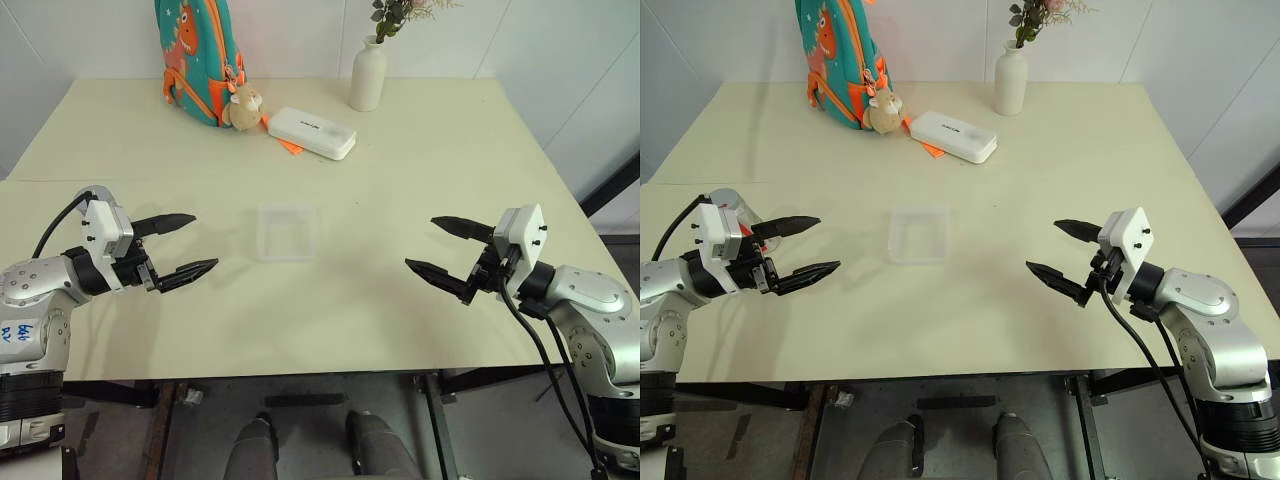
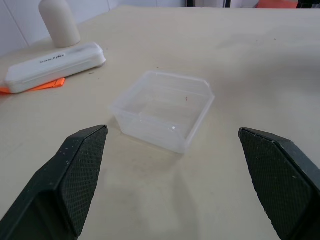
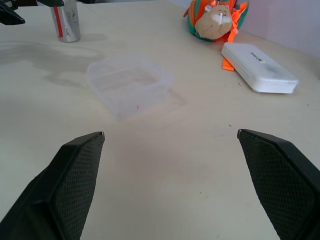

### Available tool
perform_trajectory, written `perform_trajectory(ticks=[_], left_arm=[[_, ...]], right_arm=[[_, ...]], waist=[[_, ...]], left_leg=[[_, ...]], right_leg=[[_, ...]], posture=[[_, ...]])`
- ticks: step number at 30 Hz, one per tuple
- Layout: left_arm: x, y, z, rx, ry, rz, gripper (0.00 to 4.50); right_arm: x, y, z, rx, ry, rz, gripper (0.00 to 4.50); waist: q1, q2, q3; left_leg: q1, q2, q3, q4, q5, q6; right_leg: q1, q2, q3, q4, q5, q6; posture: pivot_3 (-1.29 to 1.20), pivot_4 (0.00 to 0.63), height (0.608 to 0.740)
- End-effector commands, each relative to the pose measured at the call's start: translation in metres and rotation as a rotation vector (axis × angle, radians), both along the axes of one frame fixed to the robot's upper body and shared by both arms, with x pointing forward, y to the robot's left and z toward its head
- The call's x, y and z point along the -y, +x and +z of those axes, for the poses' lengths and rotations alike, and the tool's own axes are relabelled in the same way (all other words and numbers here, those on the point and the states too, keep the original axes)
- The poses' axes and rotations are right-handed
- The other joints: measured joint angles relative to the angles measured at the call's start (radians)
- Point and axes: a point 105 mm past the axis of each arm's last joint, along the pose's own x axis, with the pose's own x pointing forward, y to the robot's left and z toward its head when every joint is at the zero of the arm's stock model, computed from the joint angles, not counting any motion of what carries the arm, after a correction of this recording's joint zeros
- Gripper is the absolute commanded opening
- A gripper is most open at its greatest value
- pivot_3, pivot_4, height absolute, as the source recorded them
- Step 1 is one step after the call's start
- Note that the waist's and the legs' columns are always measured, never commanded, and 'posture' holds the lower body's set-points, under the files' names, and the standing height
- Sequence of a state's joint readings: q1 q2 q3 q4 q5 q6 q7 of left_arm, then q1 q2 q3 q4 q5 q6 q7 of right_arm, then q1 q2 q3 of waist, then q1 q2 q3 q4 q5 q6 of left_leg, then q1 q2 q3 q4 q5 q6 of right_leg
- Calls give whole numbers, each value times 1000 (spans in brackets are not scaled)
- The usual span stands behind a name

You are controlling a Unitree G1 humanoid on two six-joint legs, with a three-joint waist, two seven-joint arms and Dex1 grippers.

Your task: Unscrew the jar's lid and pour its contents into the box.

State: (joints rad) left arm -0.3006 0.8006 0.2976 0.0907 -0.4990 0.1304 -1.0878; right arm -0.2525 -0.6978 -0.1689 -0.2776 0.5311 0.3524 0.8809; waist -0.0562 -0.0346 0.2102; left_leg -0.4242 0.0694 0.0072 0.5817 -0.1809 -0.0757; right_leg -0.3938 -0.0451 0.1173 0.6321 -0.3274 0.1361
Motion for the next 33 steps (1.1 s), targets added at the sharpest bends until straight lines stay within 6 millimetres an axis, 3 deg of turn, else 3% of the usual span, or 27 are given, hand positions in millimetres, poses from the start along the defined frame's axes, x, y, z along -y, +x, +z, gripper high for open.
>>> perform_trajectory(ticks=[1,5,12,16,22,26,33], left_arm=[[-10,-4,15,77,-23,77,4473],[-24,-12,7,105,-60,216,4473],[-54,-40,-26,177,-252,741,4473],[-72,-45,-42,217,-327,1087,4473],[-82,-28,-42,271,-341,1272,4473],[-86,-4,-30,317,-405,1304,4473],[-81,23,-25,332,-456,1316,4473]], right_arm=[[0,-3,11,37,5,17,4500],[-8,-1,8,23,20,55,4500],[-53,-1,31,69,69,255,4500],[-80,0,45,102,100,351,4500],[-111,-2,53,115,137,448,4500],[-129,1,54,98,173,487,4500],[-140,5,54,110,186,497,4500]], waist=[[-1,0,0],[-5,0,0],[-8,-1,0],[-1,-1,-1],[1,-9,-5],[0,-10,-6],[0,-10,-6]], left_leg=[[0,0,0,0,0,0],[1,0,0,1,0,0],[2,1,2,4,-1,1],[2,1,1,10,0,2],[1,0,2,13,1,4],[2,0,3,13,1,4],[1,0,4,9,0,3]], right_leg=[[0,0,0,0,0,0],[0,0,1,1,0,0],[0,1,3,5,0,0],[2,1,3,5,1,0],[3,1,5,4,-1,-12],[3,1,6,3,0,-12],[1,1,5,3,8,3]], posture=[[0,150,740],[0,150,740],[0,150,740],[0,150,740],[0,150,740],[0,150,740],[0,150,740]])
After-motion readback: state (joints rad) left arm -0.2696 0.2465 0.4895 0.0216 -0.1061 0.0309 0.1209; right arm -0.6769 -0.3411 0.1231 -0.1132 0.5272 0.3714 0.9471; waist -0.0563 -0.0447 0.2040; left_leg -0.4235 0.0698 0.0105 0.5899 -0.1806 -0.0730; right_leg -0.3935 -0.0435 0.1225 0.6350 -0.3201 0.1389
